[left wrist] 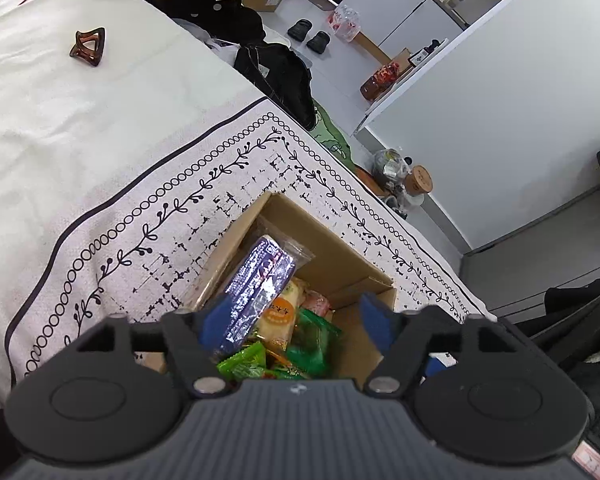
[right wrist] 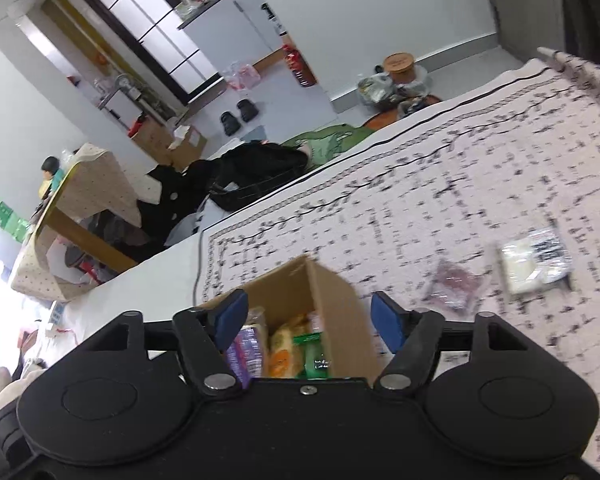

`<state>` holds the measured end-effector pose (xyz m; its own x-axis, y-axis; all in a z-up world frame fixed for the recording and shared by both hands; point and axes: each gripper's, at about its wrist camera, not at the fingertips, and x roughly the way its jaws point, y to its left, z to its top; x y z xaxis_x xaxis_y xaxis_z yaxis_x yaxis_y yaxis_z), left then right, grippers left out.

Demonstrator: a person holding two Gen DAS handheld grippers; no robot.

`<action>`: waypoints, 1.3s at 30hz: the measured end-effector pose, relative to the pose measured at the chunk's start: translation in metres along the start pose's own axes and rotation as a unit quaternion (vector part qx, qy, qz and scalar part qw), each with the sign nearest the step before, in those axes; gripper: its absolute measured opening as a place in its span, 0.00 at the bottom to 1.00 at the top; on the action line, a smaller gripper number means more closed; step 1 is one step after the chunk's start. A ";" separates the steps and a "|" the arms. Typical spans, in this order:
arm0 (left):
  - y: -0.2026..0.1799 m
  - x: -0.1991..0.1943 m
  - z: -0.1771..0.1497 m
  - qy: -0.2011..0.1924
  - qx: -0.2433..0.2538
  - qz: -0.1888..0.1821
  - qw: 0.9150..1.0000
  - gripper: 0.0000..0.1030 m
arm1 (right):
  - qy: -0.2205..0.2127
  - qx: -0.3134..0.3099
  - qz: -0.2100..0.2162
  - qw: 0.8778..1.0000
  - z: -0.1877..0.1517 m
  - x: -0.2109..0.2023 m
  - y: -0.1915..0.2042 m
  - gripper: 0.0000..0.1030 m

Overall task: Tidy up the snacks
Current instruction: 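Open the left gripper over the box while right releases the green candy, then move both open grippers back over the clear packet and white bread packet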

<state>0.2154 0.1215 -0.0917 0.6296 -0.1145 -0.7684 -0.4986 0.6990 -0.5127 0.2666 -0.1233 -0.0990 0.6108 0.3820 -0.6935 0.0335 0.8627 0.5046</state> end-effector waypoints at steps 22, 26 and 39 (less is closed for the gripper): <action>-0.069 0.001 -0.051 -0.011 0.091 -0.031 0.995 0.92 | -0.021 0.044 -0.048 0.998 0.013 -0.050 -0.100 0.98; -0.084 -0.003 -0.062 -0.030 0.119 -0.035 0.992 0.96 | -0.023 0.043 -0.039 0.998 0.014 -0.052 -0.110 1.00; -0.109 0.009 -0.088 -0.041 0.143 -0.059 0.987 1.00 | -0.017 0.031 -0.050 0.998 0.007 -0.037 -0.162 1.00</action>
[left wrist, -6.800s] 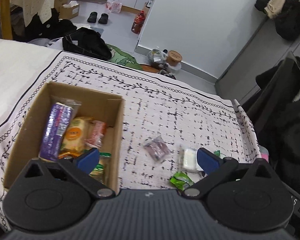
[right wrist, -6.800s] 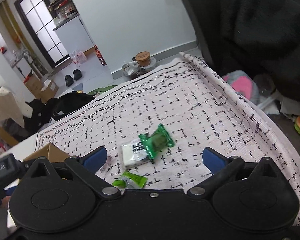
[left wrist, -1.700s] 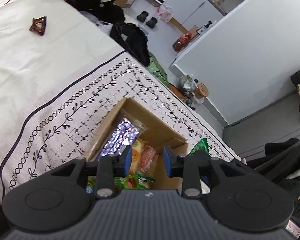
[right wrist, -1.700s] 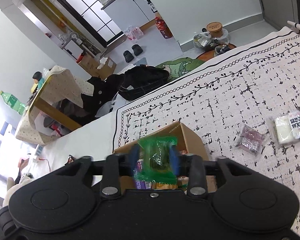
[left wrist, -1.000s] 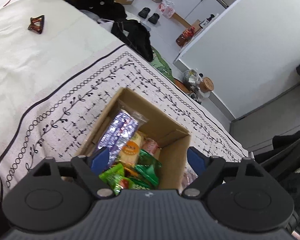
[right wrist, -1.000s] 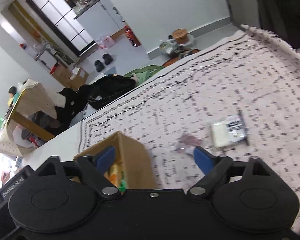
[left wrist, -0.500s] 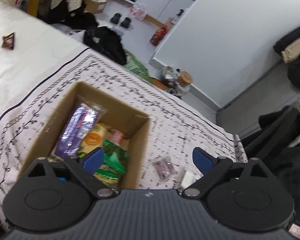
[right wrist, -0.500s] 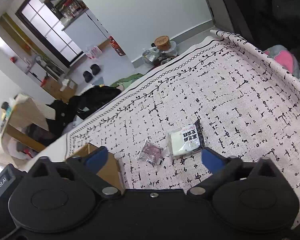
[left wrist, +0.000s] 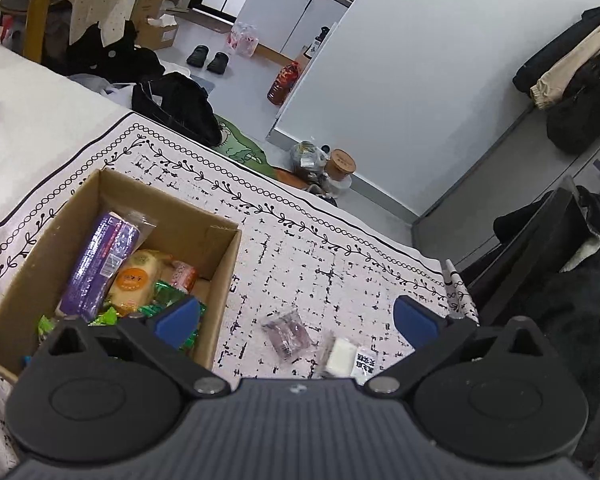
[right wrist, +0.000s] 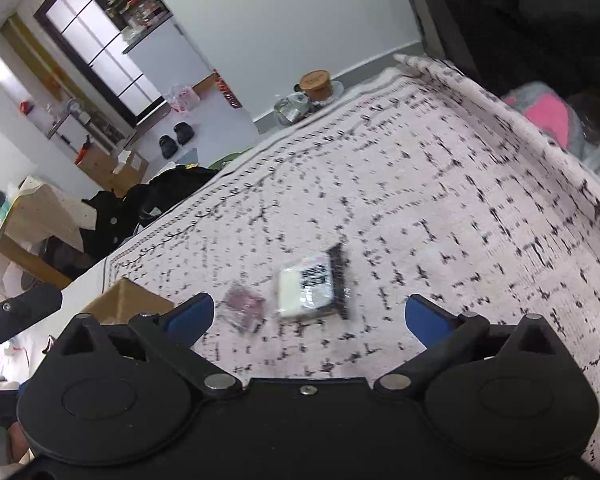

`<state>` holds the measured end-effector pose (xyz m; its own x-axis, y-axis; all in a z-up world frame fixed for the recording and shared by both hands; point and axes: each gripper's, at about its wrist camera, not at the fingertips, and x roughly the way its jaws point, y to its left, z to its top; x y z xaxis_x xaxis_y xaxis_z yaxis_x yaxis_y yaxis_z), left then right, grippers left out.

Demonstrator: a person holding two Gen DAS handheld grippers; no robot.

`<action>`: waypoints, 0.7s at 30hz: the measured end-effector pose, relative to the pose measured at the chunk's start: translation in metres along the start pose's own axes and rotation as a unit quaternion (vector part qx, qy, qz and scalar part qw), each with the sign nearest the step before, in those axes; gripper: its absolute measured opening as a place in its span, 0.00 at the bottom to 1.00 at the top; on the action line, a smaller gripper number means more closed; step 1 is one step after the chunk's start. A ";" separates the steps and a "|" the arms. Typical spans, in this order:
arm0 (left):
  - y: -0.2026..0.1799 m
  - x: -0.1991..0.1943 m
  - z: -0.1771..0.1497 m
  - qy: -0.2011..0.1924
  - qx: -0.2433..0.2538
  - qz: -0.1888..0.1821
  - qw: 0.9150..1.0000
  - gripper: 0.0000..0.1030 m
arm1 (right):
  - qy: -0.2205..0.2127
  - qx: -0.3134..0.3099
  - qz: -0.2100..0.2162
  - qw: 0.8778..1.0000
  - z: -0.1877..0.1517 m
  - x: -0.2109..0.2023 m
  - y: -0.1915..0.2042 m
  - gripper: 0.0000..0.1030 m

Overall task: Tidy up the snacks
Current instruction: 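Move both open grippers back over the clear packet and white bread packet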

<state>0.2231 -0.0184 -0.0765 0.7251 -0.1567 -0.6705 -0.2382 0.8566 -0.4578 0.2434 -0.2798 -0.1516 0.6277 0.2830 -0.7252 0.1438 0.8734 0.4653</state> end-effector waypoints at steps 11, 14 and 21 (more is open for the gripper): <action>-0.020 0.030 -0.018 0.015 0.032 0.030 0.999 0.97 | 0.009 -0.025 -0.002 1.000 0.000 0.026 -0.007 0.88; -0.026 0.040 -0.018 0.018 0.046 0.048 0.998 0.89 | 0.025 -0.024 0.002 0.999 0.000 0.037 -0.009 0.82; -0.036 0.070 -0.023 0.044 0.056 0.061 0.996 0.64 | 0.037 -0.034 0.008 0.999 0.003 0.059 -0.003 0.80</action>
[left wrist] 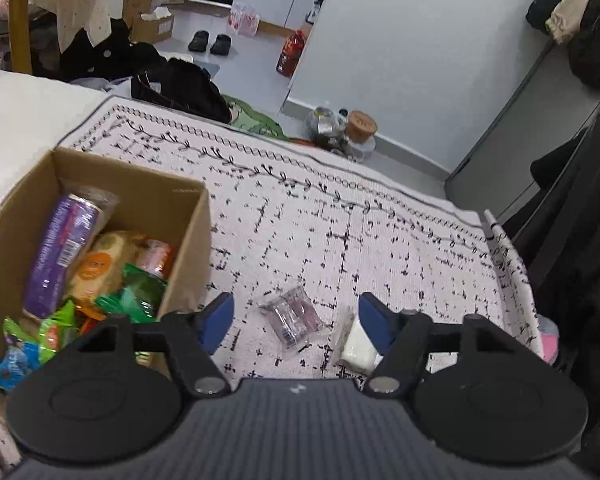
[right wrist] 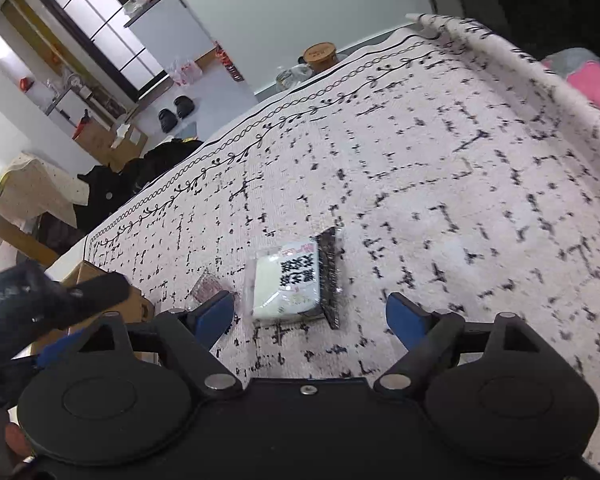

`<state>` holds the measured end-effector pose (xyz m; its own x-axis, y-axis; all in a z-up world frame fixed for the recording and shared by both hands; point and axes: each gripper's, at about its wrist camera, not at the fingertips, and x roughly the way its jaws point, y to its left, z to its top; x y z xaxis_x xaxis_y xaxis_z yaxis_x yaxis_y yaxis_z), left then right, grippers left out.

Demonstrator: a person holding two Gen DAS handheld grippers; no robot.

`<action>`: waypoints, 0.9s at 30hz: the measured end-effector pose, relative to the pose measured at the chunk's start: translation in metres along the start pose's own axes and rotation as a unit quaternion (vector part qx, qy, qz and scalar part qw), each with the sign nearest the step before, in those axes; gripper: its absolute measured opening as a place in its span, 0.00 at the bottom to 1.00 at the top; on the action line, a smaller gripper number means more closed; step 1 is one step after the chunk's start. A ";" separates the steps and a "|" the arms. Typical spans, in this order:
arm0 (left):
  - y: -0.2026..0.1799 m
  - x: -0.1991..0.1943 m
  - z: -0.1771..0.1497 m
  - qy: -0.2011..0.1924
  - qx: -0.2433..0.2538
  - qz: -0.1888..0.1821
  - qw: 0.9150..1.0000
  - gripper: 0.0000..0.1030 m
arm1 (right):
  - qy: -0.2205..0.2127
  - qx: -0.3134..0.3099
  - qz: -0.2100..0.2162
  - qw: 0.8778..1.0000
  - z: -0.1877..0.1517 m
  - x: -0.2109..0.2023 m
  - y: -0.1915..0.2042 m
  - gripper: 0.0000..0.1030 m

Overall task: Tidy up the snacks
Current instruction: 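Move both open grippers back over the clear packet and white bread packet, then grasp the clear pink packet with left while right grasps the white bread packet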

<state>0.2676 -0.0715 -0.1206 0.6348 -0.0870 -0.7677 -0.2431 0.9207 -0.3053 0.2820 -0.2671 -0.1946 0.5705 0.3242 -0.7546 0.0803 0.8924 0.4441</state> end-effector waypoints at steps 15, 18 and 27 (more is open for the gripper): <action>-0.001 0.047 -0.006 0.037 -0.022 0.022 0.999 0.37 | 0.016 -0.053 -0.015 0.998 0.002 0.035 0.019 0.80; 0.003 0.052 -0.006 0.039 -0.032 0.026 0.998 0.37 | 0.014 -0.068 -0.026 0.997 0.003 0.040 0.023 0.78; 0.004 0.067 -0.006 0.058 -0.050 0.029 0.997 0.41 | -0.003 -0.092 -0.052 0.994 0.008 0.040 0.021 0.55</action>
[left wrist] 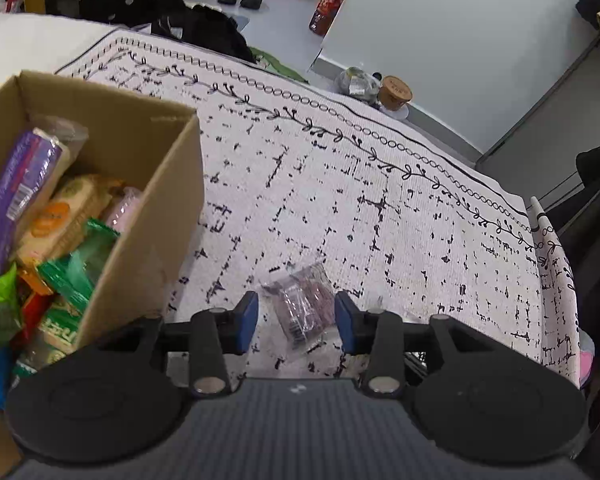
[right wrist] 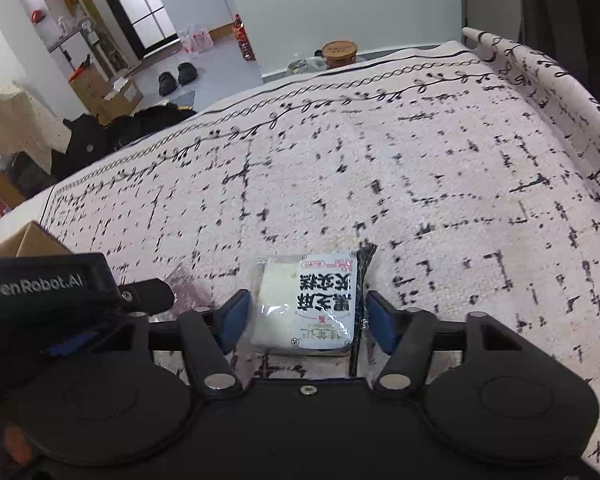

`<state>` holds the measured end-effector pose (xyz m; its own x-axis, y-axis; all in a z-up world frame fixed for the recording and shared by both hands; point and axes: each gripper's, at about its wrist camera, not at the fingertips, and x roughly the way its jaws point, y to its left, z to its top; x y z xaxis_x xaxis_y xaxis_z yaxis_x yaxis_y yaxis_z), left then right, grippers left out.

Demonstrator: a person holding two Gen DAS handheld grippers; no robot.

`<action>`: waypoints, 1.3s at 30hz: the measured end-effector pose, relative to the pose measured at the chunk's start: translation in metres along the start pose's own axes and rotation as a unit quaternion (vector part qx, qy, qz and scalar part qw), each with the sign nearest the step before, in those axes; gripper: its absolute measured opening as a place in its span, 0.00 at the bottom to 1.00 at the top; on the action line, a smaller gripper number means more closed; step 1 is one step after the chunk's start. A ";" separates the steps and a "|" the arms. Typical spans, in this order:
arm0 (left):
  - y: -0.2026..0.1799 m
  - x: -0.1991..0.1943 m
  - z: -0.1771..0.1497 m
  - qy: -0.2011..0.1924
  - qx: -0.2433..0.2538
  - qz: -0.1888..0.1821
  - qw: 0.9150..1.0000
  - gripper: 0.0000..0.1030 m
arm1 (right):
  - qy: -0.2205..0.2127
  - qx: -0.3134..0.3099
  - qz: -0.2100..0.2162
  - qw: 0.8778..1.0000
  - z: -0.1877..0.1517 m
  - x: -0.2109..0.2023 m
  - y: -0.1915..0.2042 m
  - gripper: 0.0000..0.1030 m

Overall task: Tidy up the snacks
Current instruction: 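Grasp the clear pink packet with left while right grasps the white bread packet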

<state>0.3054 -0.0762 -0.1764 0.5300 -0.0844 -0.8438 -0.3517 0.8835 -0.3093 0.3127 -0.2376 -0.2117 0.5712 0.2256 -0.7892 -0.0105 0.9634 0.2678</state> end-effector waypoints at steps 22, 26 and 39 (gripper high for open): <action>-0.006 0.036 0.007 0.036 -0.035 0.031 0.998 0.34 | 0.002 0.023 -0.023 0.999 0.008 -0.010 -0.013 0.68; -0.002 0.031 0.006 0.039 -0.030 0.030 0.998 0.32 | 0.005 -0.002 -0.028 1.000 0.006 -0.006 -0.005 0.69; 0.003 -0.011 0.009 0.017 -0.018 0.021 0.999 0.30 | -0.006 -0.013 -0.020 1.000 0.010 -0.024 0.002 0.49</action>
<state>0.3058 -0.0687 -0.1644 0.4881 -0.0634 -0.8705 -0.4006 0.8698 -0.2880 0.3070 -0.2426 -0.1863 0.5816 0.1861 -0.7919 -0.0092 0.9749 0.2223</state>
